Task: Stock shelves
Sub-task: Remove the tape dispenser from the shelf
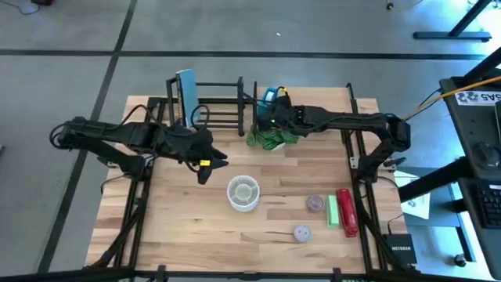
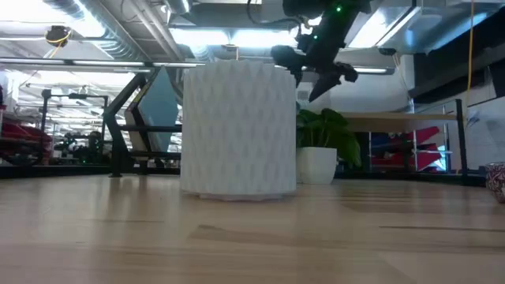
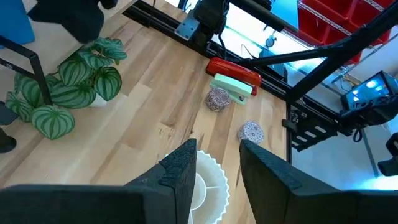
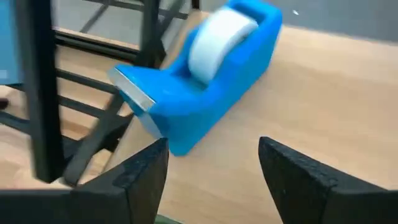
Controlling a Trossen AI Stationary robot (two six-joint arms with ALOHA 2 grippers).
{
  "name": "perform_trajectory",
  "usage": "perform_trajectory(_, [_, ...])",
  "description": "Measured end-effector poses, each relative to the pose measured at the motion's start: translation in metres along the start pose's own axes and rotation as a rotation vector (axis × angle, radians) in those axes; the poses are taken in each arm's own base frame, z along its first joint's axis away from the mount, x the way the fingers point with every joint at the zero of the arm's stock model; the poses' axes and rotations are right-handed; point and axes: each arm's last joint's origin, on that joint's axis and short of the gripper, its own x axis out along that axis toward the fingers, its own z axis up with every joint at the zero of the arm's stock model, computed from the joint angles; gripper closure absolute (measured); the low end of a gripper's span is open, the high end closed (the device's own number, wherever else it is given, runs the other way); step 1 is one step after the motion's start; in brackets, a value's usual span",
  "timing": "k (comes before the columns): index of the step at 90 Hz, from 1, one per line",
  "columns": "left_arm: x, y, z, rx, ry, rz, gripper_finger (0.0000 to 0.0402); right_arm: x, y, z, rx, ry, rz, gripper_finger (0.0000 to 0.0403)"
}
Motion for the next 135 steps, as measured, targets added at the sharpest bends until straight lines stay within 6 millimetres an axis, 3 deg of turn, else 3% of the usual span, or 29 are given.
perform_trajectory(14, [0.0, 0.0, 0.0, -0.001, 0.0, 0.0, 0.0295, -0.005, 0.007, 0.004, -0.073, 0.054, 0.181, 0.017])
perform_trajectory(27, [0.0, 0.0, 0.0, -0.003, 0.0, 0.0, 0.0295, -0.009, 0.011, 0.011, -0.024, 0.088, 0.299, 0.017])
perform_trajectory(51, [0.0, 0.0, 0.0, -0.002, 0.0, 0.0, 0.0295, -0.017, 0.003, 0.053, 0.014, 0.188, 0.573, 0.0171])
perform_trajectory(67, [0.0, 0.0, 0.0, -0.001, -0.001, 0.0, 0.0295, 0.003, -0.016, 0.06, 0.03, 0.264, 0.509, 0.0171])
perform_trajectory(85, [0.0, 0.0, 0.0, -0.001, -0.001, -0.001, 0.0295, 0.007, -0.021, 0.059, -0.006, 0.25, 0.436, 0.0171])
perform_trajectory(111, [0.0, 0.0, 0.0, -0.016, -0.004, -0.002, 0.0295, -0.014, -0.029, 0.072, -0.07, 0.192, 0.19, 0.0171])
perform_trajectory(135, [0.0, 0.0, 0.001, -0.011, -0.01, 0.008, 0.0295, -0.043, -0.023, 0.088, -0.218, 0.155, 0.229, 0.0171])
